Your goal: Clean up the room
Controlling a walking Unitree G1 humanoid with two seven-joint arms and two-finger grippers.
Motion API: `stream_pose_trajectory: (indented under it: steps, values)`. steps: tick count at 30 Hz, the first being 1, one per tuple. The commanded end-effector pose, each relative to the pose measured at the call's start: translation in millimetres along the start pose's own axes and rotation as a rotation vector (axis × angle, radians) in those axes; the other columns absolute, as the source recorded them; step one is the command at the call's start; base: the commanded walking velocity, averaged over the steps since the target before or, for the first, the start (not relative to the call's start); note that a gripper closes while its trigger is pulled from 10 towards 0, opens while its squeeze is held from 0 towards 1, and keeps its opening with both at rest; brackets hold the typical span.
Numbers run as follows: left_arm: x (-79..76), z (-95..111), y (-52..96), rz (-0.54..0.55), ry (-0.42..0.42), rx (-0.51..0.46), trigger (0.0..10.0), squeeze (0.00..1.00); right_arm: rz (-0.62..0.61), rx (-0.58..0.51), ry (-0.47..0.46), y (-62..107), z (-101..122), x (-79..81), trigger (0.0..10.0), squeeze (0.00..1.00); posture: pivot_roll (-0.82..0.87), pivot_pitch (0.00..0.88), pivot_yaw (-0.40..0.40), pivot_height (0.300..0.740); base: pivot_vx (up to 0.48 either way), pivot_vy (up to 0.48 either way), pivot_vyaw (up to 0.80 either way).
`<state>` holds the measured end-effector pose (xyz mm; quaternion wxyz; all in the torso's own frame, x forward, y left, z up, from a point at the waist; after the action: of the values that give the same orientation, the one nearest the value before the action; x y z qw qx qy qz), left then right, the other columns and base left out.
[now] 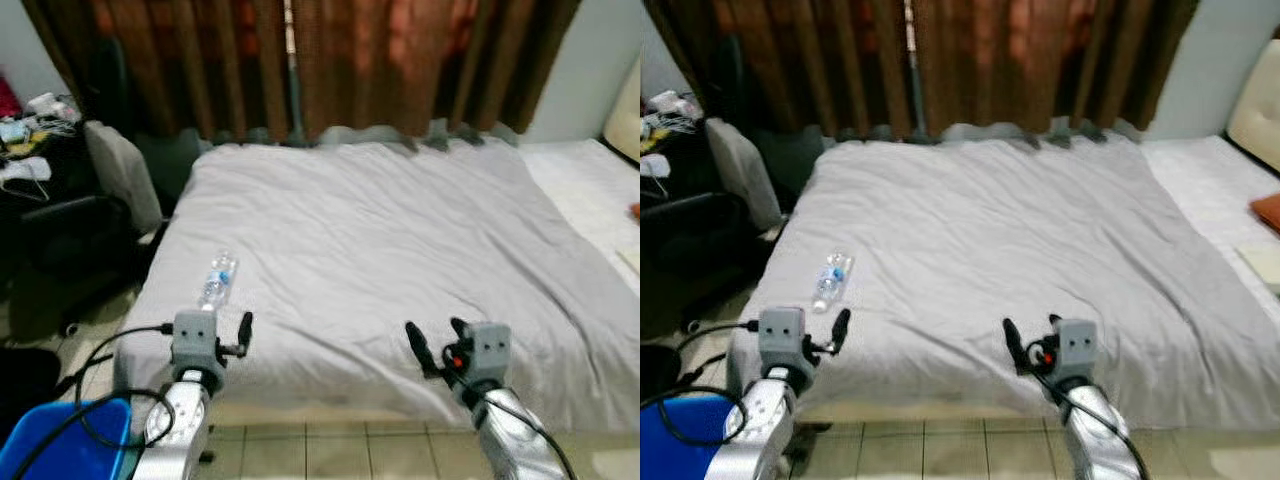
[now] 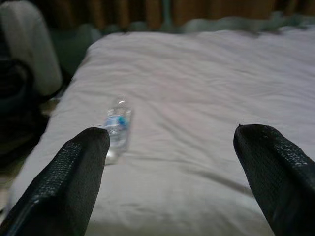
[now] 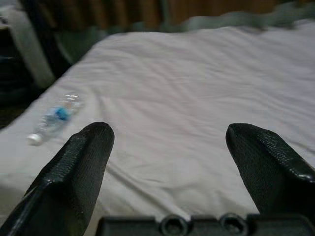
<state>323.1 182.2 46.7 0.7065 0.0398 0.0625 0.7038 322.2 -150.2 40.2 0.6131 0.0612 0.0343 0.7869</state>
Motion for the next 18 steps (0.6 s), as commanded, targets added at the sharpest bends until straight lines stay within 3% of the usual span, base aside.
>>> stream_pose_trajectory:
  steps: [1,18]
  values:
    - [-6.3,2.9,-2.3,-0.013,0.004,-0.006,10.0,0.00,-0.026,0.004,0.016,2.1,1.5,-11.9,10.0,0.00,-0.01,0.000,0.010,0.740,0.454,0.000,0.00]
    - [-7.4,-1.4,-4.4,-0.026,0.000,0.005,10.0,0.00,-0.021,0.014,0.020,2.5,-2.0,-12.5,10.0,0.00,-0.01,0.000,0.009,0.740,0.448,0.000,0.00]
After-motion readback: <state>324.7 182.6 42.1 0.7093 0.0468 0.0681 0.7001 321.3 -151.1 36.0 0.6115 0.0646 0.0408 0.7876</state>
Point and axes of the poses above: a point about 5 cm out from each wrist's last joint towards the gripper, its own y axis pointing back from the gripper into the wrist, its own z axis along the axis of the wrist's last joint, x = y × z, the point moved 6 cm from there along -y, pointing out of the wrist towards the gripper, and after that the axes turned 4 degrees about y, right-handed, at the moved point
